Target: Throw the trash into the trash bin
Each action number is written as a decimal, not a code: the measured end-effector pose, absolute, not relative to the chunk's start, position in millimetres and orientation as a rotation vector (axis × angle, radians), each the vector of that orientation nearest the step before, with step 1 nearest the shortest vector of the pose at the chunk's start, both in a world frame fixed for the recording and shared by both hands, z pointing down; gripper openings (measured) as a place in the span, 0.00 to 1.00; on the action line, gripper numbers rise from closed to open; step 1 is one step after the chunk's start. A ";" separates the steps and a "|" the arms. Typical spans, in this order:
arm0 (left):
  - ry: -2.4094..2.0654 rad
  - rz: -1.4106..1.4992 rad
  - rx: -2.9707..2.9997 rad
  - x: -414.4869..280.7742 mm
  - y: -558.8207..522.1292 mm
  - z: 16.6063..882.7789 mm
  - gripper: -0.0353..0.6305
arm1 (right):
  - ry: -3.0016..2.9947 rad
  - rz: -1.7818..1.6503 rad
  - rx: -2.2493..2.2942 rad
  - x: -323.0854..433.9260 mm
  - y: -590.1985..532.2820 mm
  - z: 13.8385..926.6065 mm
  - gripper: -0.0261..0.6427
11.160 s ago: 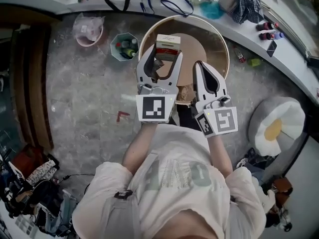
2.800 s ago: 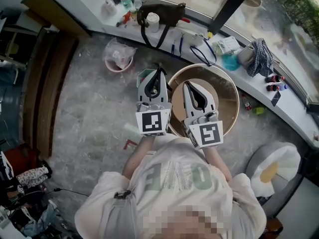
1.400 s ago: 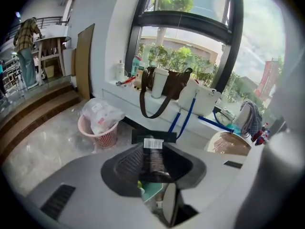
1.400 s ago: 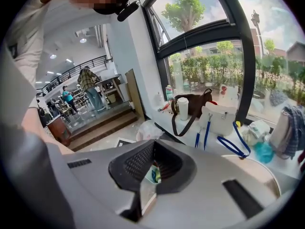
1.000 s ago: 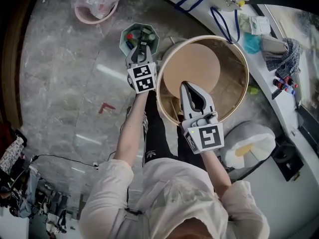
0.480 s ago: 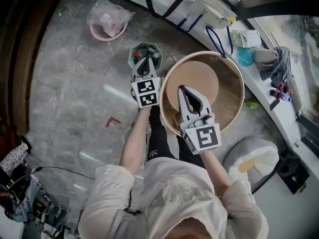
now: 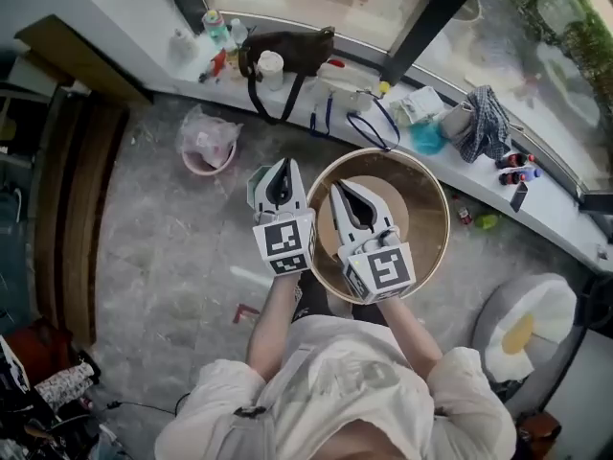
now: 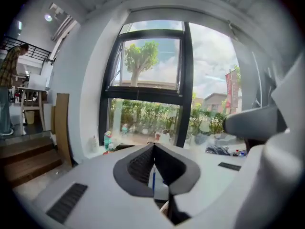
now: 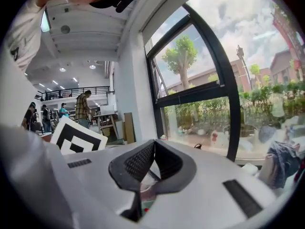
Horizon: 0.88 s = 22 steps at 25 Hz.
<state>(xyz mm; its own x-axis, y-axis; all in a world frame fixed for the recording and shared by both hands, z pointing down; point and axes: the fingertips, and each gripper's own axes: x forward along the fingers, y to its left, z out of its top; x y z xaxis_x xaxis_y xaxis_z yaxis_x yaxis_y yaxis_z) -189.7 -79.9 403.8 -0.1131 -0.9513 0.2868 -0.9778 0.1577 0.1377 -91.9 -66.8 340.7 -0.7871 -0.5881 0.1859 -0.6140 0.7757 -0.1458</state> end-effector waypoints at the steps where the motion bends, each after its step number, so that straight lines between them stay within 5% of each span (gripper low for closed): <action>1: -2.129 0.098 1.910 -178.4 -82.7 382.2 0.07 | -2.849 0.292 1.017 -81.2 -68.7 330.0 0.06; 9: -2.089 -0.037 2.239 -67.7 -89.2 257.8 0.07 | -2.853 0.159 1.353 36.1 -63.9 278.4 0.06; 22: -1.758 -0.125 2.590 94.9 -83.0 214.9 0.07 | -2.708 0.120 1.810 214.5 -49.0 264.5 0.06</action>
